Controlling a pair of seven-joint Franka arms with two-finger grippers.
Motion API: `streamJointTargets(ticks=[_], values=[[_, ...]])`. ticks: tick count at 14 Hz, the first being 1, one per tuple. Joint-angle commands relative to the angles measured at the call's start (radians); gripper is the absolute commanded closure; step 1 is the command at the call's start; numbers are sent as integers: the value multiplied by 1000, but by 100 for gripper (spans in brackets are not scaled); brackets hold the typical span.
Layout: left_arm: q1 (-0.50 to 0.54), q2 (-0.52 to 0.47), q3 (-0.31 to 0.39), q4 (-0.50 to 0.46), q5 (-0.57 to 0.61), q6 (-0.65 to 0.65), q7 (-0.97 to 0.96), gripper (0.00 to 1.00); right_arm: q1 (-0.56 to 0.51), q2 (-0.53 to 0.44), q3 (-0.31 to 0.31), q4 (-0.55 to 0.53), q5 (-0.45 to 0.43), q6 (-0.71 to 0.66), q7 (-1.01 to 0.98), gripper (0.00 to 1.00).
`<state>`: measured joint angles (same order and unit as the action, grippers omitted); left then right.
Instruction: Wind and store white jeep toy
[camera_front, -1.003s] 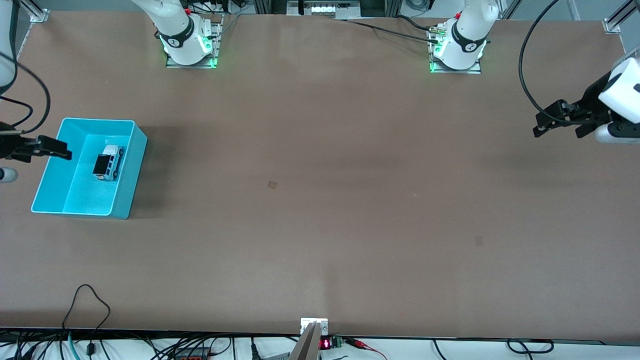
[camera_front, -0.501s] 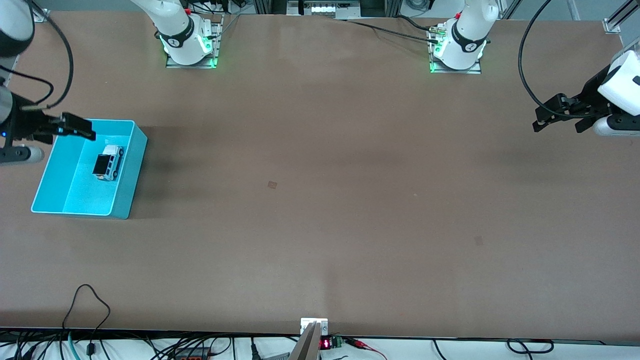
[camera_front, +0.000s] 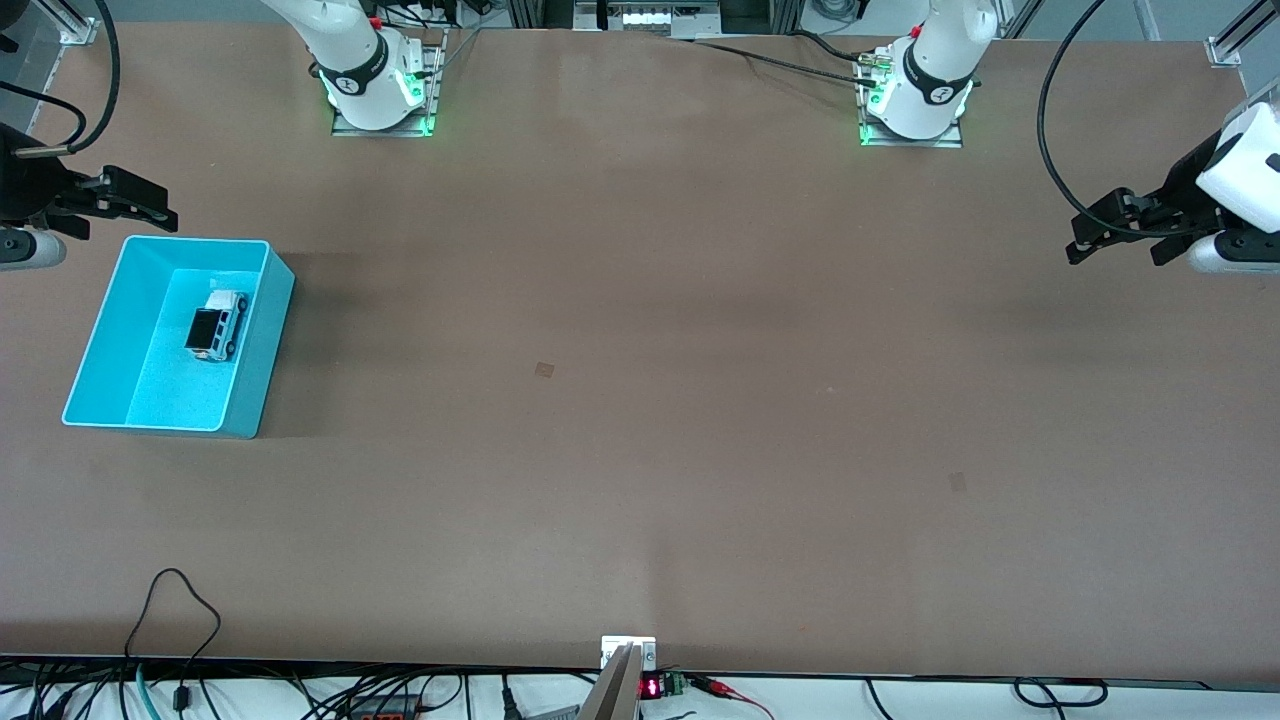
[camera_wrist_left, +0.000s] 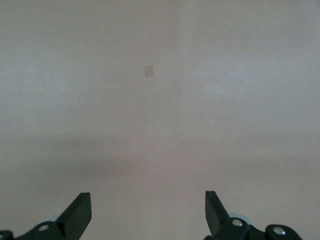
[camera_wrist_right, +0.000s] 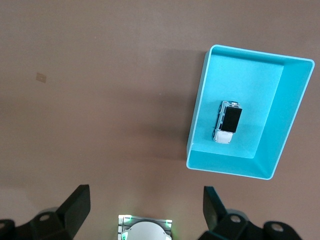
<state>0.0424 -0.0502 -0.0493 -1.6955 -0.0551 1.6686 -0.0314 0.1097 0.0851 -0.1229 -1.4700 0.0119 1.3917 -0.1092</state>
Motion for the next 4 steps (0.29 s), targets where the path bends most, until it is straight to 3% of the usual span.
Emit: streamJointTargets(ticks=[1,4], values=[[10,-26,-7,-21,6,3,7,0,-2,-19,0,-23,0,3,16,0],[10,-25,-7,-21,6,3,8,0,-2,-19,0,-24,0,3,20,0]])
